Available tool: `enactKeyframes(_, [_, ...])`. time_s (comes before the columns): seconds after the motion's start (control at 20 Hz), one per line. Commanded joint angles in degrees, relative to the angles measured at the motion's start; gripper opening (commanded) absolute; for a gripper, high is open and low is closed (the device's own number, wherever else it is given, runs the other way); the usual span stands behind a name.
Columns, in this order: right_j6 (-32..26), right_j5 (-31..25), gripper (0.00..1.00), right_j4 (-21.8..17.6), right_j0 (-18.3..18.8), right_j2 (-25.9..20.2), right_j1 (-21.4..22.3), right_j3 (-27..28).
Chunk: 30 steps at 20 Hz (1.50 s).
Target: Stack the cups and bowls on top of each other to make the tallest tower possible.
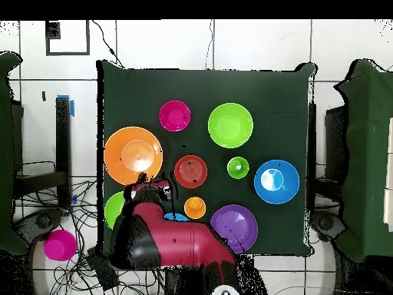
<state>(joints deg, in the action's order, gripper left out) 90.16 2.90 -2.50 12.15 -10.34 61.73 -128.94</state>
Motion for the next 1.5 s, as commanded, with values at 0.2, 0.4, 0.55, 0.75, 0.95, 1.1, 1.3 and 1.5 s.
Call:
enactKeyframes(0.2, [9.4,-1.9,1.00,-0.8,-4.7,1.6,-12.8,-1.2])
enactKeyframes(0.4, [9.7,-1.3,1.00,-0.7,-5.4,3.0,-14.0,-0.3])
enactKeyframes(0.55, [8.7,-5.7,1.00,-0.1,-5.6,3.8,-11.9,0.6])
enactKeyframes(0.75, [8.2,-7.8,1.00,0.1,-5.8,3.7,-11.3,2.0])
enactKeyframes(0.95, [8.4,-9.3,1.00,0.2,-7.2,5.2,-8.7,2.0])
enactKeyframes(1.1, [8.7,-10.7,1.00,0.4,-8.2,5.8,-8.0,1.5])
enactKeyframes(1.3, [8.5,-11.2,1.00,0.0,-7.7,5.4,-8.0,1.0])
enactKeyframes(1.5, [7.3,-12.4,1.00,-0.7,-7.1,4.7,-7.8,1.7])
